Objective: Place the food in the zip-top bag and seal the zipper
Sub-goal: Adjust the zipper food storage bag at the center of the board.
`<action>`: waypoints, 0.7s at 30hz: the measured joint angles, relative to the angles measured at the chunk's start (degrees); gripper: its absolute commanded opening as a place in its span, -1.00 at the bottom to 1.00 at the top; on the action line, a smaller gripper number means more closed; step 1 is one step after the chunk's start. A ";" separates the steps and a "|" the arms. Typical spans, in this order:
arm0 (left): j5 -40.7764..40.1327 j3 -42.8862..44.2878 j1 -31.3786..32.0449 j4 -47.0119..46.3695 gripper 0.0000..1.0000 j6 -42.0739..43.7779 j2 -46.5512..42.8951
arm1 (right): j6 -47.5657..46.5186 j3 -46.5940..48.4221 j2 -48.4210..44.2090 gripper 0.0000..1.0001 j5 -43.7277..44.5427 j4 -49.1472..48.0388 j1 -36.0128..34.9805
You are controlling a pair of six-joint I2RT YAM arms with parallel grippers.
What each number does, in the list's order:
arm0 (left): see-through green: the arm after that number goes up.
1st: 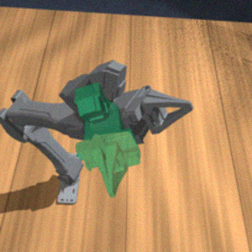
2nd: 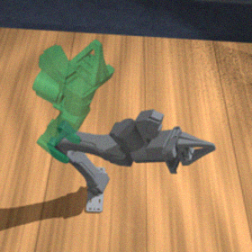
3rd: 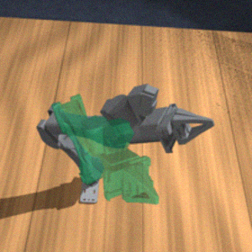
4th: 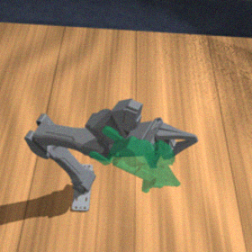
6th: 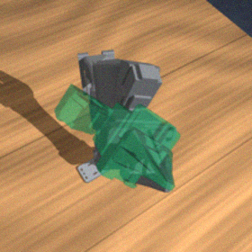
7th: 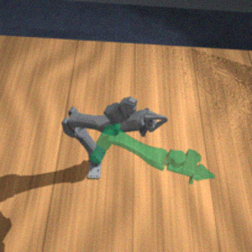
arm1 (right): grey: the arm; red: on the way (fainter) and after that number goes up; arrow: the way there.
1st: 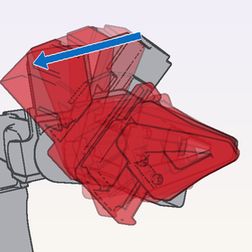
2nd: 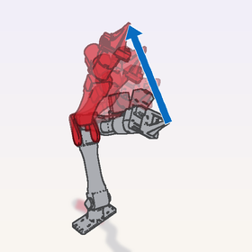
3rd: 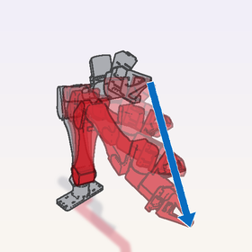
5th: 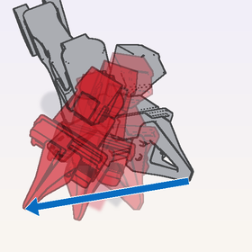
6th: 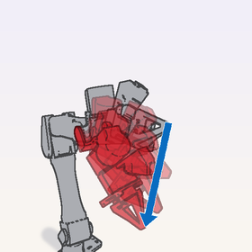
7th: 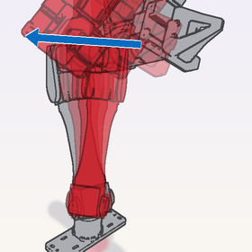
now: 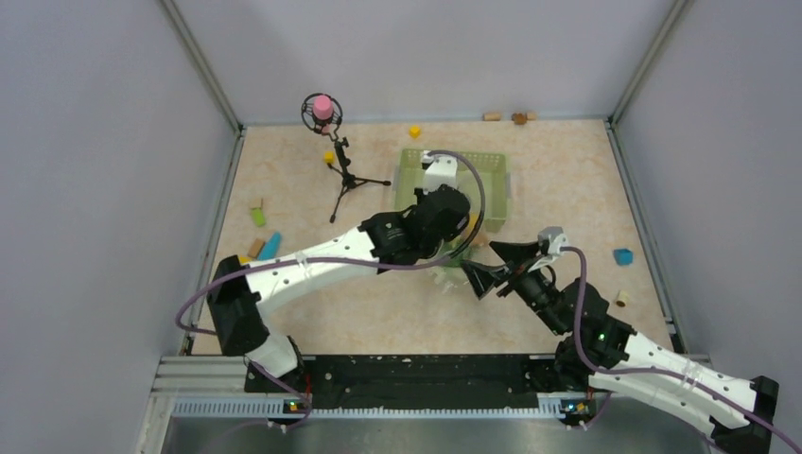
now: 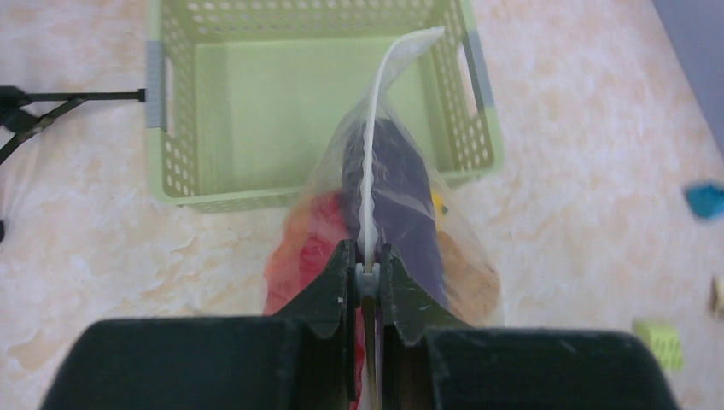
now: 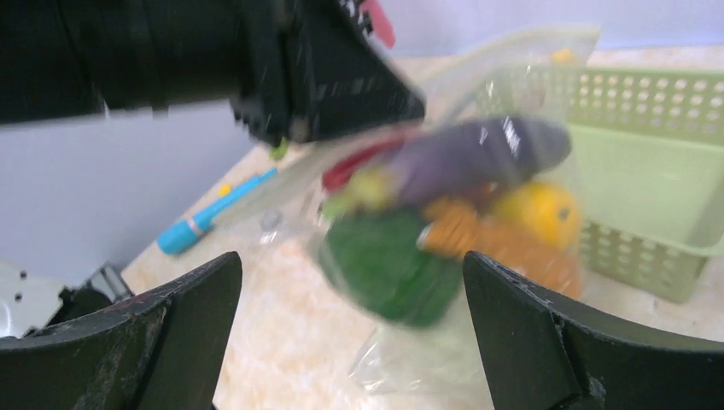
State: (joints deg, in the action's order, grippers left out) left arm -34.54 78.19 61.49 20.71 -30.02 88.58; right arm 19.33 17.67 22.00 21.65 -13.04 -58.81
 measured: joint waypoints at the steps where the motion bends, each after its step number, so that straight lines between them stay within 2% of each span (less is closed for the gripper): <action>1: -2.80 2.40 0.31 1.25 -1.00 -2.08 1.66 | 0.28 0.00 0.02 0.98 -0.85 1.07 0.00; 4: -11.02 10.25 1.20 6.56 -1.00 -10.03 7.17 | 0.94 0.00 -0.09 0.98 -2.27 5.27 0.00; 6: -16.00 14.78 2.32 12.04 -1.00 -18.27 10.14 | 1.64 0.00 -1.31 0.98 -2.27 8.09 0.00; 8: -20.04 17.44 3.43 18.99 -1.00 -28.65 11.58 | 1.97 -0.22 -3.41 0.98 -2.29 9.73 0.00; 11: -25.81 18.05 6.21 34.14 -1.00 -49.92 11.67 | 1.64 -2.43 -9.51 0.98 -3.39 9.90 0.00; 15: -28.96 17.90 9.86 51.98 -1.00 -70.90 11.67 | -1.11 -7.02 -18.56 0.98 -10.27 7.74 0.00; 18: -29.46 17.92 11.39 60.98 -1.00 -79.52 11.76 | -4.31 -9.14 -18.95 0.97 -18.73 4.68 0.04; 21: -29.64 17.99 11.34 64.81 -1.00 -83.38 12.41 | -6.91 -9.16 -13.46 0.93 -24.06 1.70 0.04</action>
State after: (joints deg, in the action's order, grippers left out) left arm -64.18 96.18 72.84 85.52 -113.40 100.99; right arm 12.43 8.51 8.54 -2.42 -11.33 -58.76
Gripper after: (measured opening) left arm 0.101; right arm 0.984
